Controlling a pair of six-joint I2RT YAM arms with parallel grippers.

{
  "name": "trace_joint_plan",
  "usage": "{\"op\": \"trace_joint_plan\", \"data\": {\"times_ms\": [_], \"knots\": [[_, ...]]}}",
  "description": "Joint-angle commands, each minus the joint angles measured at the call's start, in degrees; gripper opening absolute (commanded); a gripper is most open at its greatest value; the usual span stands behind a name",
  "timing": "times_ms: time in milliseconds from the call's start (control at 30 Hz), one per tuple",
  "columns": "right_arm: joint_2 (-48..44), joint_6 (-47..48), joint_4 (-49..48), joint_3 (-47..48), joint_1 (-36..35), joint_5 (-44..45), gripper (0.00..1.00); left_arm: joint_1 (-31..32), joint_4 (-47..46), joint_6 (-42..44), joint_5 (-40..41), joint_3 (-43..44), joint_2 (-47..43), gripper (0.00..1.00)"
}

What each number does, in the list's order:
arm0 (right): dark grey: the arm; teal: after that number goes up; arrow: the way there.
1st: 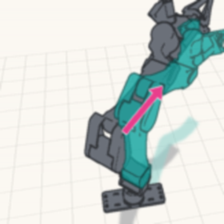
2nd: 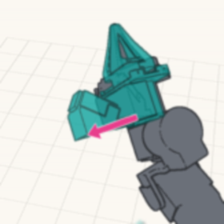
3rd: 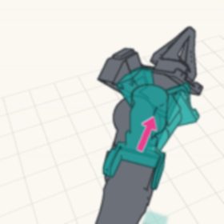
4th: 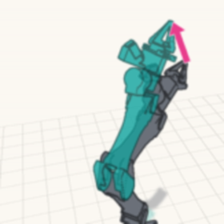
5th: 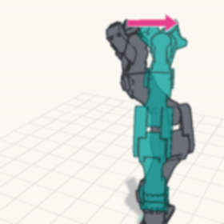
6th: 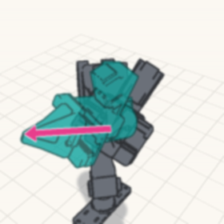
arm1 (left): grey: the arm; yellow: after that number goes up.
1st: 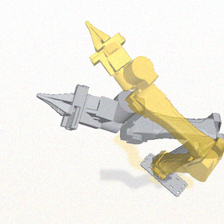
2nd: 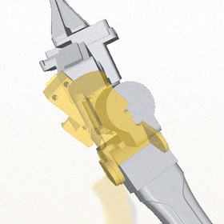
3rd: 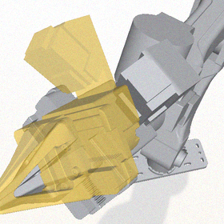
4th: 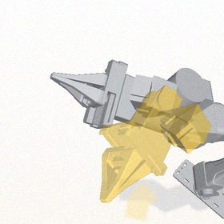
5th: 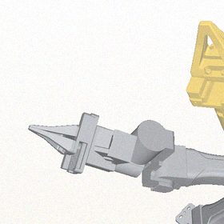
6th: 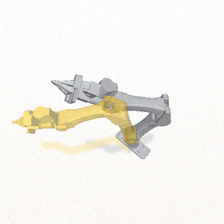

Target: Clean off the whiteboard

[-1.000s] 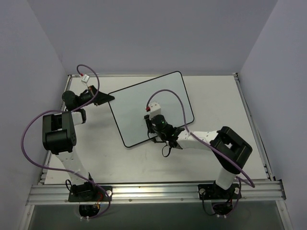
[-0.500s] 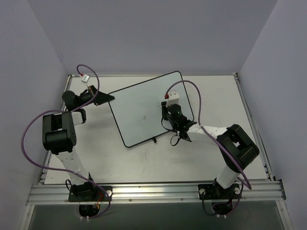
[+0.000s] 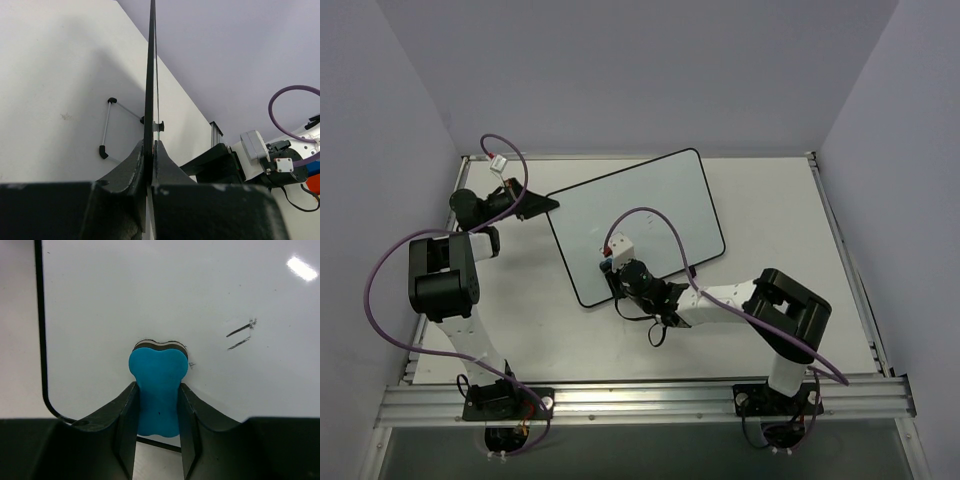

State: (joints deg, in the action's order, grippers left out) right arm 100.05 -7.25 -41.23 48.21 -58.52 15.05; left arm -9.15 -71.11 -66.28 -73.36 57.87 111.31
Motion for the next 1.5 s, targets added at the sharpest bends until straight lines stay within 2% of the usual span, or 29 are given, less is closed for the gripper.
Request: {"op": "trace_joint_plan", "data": {"times_ms": [0,167,500,633,700,833,967,1000,1133,1333,1467], "knots": [[0.67,0.12,-1.13,0.48,0.86,4.28,0.0,0.97,-10.89,3.18,-2.4,1.02,-2.41,0.02],[-1.7,0.74,2.47,2.68,6.21,6.57,0.0,1.06,-10.89,3.0,-2.49,0.93,-2.58,0.02],[-1.53,1.01,5.46,7.07,22.21,-1.33,0.0,1.24,-11.07,2.91,-2.75,0.93,-2.76,0.02],[-0.12,-0.05,12.12,10.59,28.01,-5.2,0.0,1.24,-11.07,3.0,-2.84,1.11,-2.5,0.02],[0.23,-0.4,14.15,11.99,28.72,-5.99,0.0,1.24,-11.15,2.91,-2.84,1.2,-2.41,0.02],[-0.56,-1.28,14.08,11.47,28.47,-9.15,0.0,1.24,-11.15,2.91,-2.93,1.37,-2.41,0.02],[-0.82,-1.28,11.71,9.98,22.5,-8.73,0.0,1.24,-11.15,2.91,-3.01,1.28,-2.5,0.02],[-0.91,-1.28,10.92,9.63,19.01,-8.02,0.0,1.24,-11.07,3.0,-3.01,1.28,-2.58,0.02],[-0.91,-2.16,4.78,6.3,11.78,-6.97,0.0,1.15,-10.89,3.26,-3.02,1.11,-2.85,0.02],[0.75,-3.04,-0.68,2.86,4.13,-2.4,0.0,1.15,-10.71,3.35,-3.01,1.2,-2.85,0.02],[1.11,-3.91,-2.09,1.02,4.03,5.31,0.0,1.24,-10.71,3.18,-3.01,1.02,-3.02,0.02]]}}
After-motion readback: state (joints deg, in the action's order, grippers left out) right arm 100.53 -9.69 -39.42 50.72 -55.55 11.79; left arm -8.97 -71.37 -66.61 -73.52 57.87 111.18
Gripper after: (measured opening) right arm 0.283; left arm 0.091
